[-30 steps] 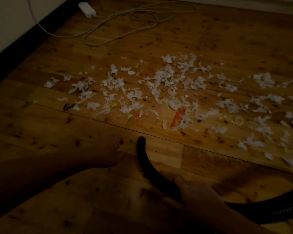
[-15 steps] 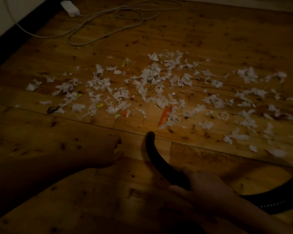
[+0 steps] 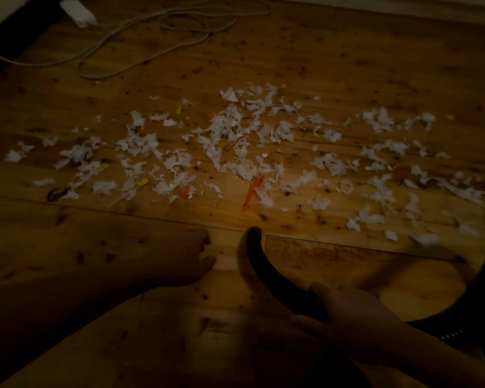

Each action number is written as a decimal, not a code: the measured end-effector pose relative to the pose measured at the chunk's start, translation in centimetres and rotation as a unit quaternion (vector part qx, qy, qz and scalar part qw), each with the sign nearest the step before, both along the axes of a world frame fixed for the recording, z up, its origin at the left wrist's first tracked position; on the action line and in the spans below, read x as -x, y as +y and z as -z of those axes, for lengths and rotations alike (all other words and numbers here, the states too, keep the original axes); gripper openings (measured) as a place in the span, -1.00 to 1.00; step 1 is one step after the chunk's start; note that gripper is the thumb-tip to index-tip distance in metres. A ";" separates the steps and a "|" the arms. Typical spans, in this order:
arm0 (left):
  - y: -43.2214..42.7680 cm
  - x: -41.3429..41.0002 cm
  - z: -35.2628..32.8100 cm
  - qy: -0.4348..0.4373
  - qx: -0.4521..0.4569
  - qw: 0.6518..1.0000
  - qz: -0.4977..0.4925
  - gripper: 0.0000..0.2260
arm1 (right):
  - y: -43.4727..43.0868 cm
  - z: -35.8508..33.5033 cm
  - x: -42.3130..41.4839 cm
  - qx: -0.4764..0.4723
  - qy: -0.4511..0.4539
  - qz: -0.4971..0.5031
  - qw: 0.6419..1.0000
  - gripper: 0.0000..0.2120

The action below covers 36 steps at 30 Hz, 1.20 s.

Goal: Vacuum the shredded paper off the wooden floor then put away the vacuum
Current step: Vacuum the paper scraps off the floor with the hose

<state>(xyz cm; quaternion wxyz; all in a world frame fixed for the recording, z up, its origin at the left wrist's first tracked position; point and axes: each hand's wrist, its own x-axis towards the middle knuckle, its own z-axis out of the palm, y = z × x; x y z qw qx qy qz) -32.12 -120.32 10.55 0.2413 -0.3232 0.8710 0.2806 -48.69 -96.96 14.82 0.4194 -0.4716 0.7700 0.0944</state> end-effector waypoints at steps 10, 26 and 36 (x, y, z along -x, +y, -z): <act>0.6 3.6 0.1 0.072 -0.001 0.997 0.002 -0.61 | 1.9 0.1 2.0 0.017 0.018 0.007 1.000 -0.40; 5.3 8.9 -1.3 0.119 0.020 0.991 0.066 -0.60 | 7.5 -0.4 5.4 0.037 0.060 0.031 0.997 -0.44; 8.3 11.7 -0.7 0.101 -0.011 0.993 0.064 -0.63 | 8.6 0.5 6.2 0.027 0.040 0.060 0.997 -0.35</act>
